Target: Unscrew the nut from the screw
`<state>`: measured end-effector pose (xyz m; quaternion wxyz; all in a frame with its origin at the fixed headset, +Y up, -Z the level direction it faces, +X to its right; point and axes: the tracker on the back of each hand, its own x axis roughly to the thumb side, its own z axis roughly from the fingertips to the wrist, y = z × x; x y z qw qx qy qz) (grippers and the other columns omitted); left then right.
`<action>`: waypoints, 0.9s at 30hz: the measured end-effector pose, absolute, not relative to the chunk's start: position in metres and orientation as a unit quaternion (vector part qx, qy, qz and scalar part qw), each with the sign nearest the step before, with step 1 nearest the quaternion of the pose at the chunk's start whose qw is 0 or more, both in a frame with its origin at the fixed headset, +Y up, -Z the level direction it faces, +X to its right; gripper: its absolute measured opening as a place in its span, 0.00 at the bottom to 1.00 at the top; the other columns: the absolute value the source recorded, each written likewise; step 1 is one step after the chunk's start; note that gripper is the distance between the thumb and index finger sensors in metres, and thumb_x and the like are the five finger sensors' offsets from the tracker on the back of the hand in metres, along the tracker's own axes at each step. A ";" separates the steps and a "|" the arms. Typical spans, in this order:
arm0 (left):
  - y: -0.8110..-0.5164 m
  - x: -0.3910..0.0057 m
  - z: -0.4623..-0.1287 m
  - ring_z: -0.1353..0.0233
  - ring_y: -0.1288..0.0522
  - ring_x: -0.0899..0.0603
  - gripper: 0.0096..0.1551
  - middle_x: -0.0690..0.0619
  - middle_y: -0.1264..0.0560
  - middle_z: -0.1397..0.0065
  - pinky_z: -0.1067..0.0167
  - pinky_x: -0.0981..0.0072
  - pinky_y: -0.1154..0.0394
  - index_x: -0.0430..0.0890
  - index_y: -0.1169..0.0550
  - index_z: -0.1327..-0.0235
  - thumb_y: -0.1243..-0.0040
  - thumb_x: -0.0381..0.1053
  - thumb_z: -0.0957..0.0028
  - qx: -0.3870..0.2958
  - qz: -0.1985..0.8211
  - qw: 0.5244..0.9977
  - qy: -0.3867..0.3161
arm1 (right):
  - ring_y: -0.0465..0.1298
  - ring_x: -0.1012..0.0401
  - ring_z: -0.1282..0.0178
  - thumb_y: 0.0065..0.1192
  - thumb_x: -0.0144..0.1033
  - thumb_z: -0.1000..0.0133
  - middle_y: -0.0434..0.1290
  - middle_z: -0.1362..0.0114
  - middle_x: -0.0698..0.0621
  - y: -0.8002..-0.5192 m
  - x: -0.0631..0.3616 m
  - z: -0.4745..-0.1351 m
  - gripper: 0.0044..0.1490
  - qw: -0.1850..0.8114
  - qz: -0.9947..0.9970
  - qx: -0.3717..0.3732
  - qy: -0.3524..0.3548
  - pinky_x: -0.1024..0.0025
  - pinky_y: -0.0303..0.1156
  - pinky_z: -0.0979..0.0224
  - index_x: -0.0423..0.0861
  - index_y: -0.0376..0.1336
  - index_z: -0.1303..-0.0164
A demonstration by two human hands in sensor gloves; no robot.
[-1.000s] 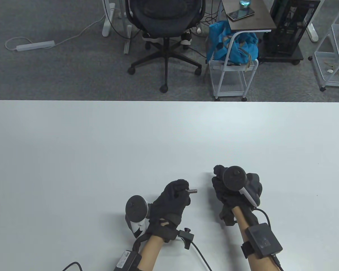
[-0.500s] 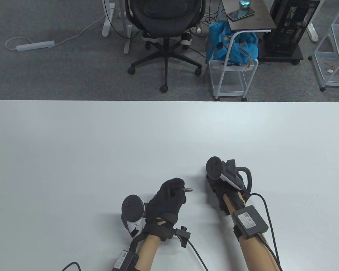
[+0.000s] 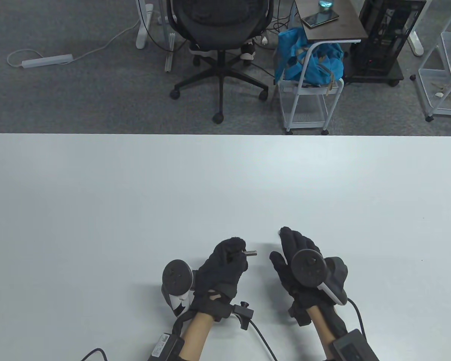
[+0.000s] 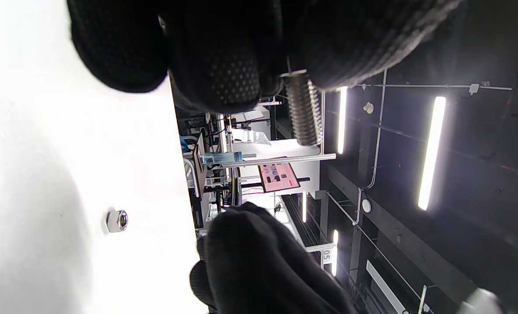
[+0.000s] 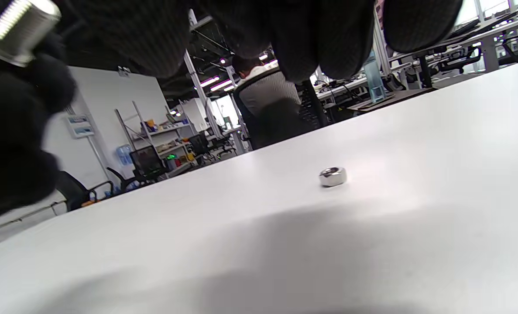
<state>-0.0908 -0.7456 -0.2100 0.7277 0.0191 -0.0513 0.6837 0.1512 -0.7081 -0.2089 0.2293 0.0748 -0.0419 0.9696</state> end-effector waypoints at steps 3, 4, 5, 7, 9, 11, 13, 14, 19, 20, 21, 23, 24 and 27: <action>-0.746 -0.091 -0.210 0.51 0.17 0.44 0.27 0.43 0.21 0.37 0.45 0.41 0.21 0.51 0.23 0.34 0.33 0.53 0.47 0.021 0.682 0.729 -0.052 | 0.59 0.34 0.19 0.59 0.53 0.40 0.56 0.14 0.35 -0.709 0.150 -0.196 0.51 0.234 0.967 0.087 -0.044 0.30 0.59 0.27 0.39 0.49 0.13; -0.746 -0.091 -0.210 0.51 0.17 0.44 0.27 0.43 0.21 0.37 0.45 0.41 0.21 0.51 0.22 0.35 0.33 0.53 0.47 0.020 0.680 0.731 -0.053 | 0.57 0.34 0.18 0.59 0.53 0.40 0.54 0.13 0.35 -0.711 0.150 -0.192 0.51 0.230 0.968 0.089 -0.048 0.30 0.57 0.27 0.40 0.48 0.12; -0.747 -0.091 -0.210 0.51 0.17 0.44 0.27 0.43 0.21 0.37 0.44 0.41 0.21 0.51 0.22 0.35 0.33 0.53 0.47 0.020 0.678 0.733 -0.053 | 0.56 0.34 0.17 0.59 0.53 0.40 0.53 0.13 0.36 -0.714 0.150 -0.190 0.52 0.225 0.968 0.090 -0.058 0.30 0.57 0.26 0.40 0.47 0.12; -0.747 -0.090 -0.210 0.51 0.17 0.44 0.27 0.43 0.21 0.37 0.44 0.41 0.21 0.51 0.22 0.35 0.32 0.53 0.47 0.021 0.676 0.735 -0.054 | 0.54 0.34 0.16 0.58 0.54 0.40 0.51 0.12 0.36 -0.721 0.151 -0.187 0.52 0.209 0.970 0.096 -0.079 0.30 0.56 0.26 0.41 0.46 0.12; -0.746 -0.090 -0.212 0.52 0.17 0.43 0.27 0.42 0.20 0.38 0.45 0.40 0.21 0.50 0.22 0.35 0.32 0.53 0.47 0.026 0.664 0.745 -0.060 | 0.54 0.34 0.17 0.58 0.54 0.40 0.51 0.12 0.36 -0.725 0.151 -0.186 0.52 0.200 0.973 0.097 -0.066 0.30 0.56 0.26 0.41 0.47 0.12; -0.741 -0.090 -0.213 0.52 0.17 0.43 0.28 0.42 0.20 0.39 0.45 0.39 0.22 0.49 0.22 0.34 0.32 0.53 0.47 0.033 0.638 0.766 -0.067 | 0.52 0.34 0.16 0.57 0.55 0.40 0.49 0.12 0.36 -0.728 0.152 -0.186 0.52 0.206 0.973 0.097 -0.042 0.29 0.54 0.25 0.41 0.45 0.11; -0.733 -0.091 -0.218 0.52 0.17 0.42 0.28 0.41 0.21 0.39 0.45 0.38 0.22 0.48 0.23 0.33 0.32 0.52 0.47 0.043 0.602 0.795 -0.061 | 0.52 0.34 0.16 0.57 0.55 0.40 0.49 0.12 0.36 -0.729 0.154 -0.186 0.52 0.217 0.971 0.094 -0.039 0.29 0.54 0.26 0.41 0.45 0.11; -0.728 -0.091 -0.223 0.52 0.17 0.42 0.28 0.40 0.21 0.39 0.45 0.38 0.22 0.48 0.23 0.34 0.32 0.52 0.47 0.030 0.560 0.826 -0.051 | 0.52 0.34 0.16 0.56 0.55 0.40 0.49 0.12 0.35 -0.728 0.156 -0.186 0.53 0.223 0.970 0.094 -0.033 0.29 0.54 0.26 0.41 0.45 0.11; -0.715 -0.088 -0.256 0.52 0.17 0.41 0.27 0.40 0.20 0.38 0.44 0.37 0.23 0.48 0.21 0.34 0.32 0.51 0.47 0.005 0.358 0.933 -0.022 | 0.52 0.33 0.17 0.56 0.55 0.39 0.49 0.12 0.35 -0.726 0.160 -0.186 0.52 0.257 0.962 0.093 -0.016 0.29 0.54 0.26 0.40 0.45 0.11; -0.714 -0.087 -0.267 0.52 0.17 0.41 0.26 0.40 0.20 0.38 0.44 0.37 0.22 0.48 0.20 0.34 0.32 0.51 0.47 -0.007 0.302 0.953 -0.014 | 0.52 0.33 0.17 0.56 0.55 0.39 0.48 0.12 0.34 -0.727 0.161 -0.186 0.52 0.267 0.959 0.095 -0.003 0.29 0.54 0.26 0.40 0.45 0.11; -0.714 -0.085 -0.276 0.51 0.17 0.41 0.26 0.40 0.20 0.38 0.44 0.37 0.22 0.49 0.19 0.35 0.32 0.51 0.47 -0.011 0.264 0.964 -0.008 | 0.52 0.33 0.17 0.55 0.55 0.39 0.48 0.12 0.34 -0.727 0.161 -0.186 0.52 0.269 0.959 0.092 0.005 0.29 0.53 0.26 0.40 0.45 0.11; -0.717 -0.083 -0.290 0.52 0.16 0.41 0.25 0.40 0.19 0.38 0.45 0.38 0.21 0.49 0.18 0.36 0.31 0.51 0.48 -0.015 0.204 0.979 0.002 | 0.52 0.33 0.17 0.55 0.55 0.39 0.48 0.12 0.34 -0.728 0.161 -0.186 0.52 0.268 0.959 0.090 0.017 0.29 0.53 0.26 0.40 0.45 0.11; -0.718 -0.082 -0.294 0.52 0.16 0.41 0.25 0.40 0.18 0.39 0.45 0.38 0.21 0.50 0.17 0.37 0.30 0.50 0.48 -0.021 0.186 0.982 0.004 | 0.51 0.33 0.17 0.55 0.55 0.39 0.48 0.12 0.34 -0.728 0.161 -0.185 0.52 0.267 0.959 0.090 0.022 0.29 0.53 0.26 0.40 0.45 0.11; -0.723 -0.080 -0.309 0.52 0.15 0.41 0.23 0.41 0.18 0.39 0.44 0.38 0.21 0.51 0.15 0.40 0.30 0.50 0.49 -0.046 0.129 0.990 0.019 | 0.51 0.33 0.17 0.55 0.55 0.38 0.48 0.12 0.34 -0.728 0.160 -0.185 0.52 0.274 0.957 0.092 0.029 0.29 0.53 0.26 0.40 0.45 0.11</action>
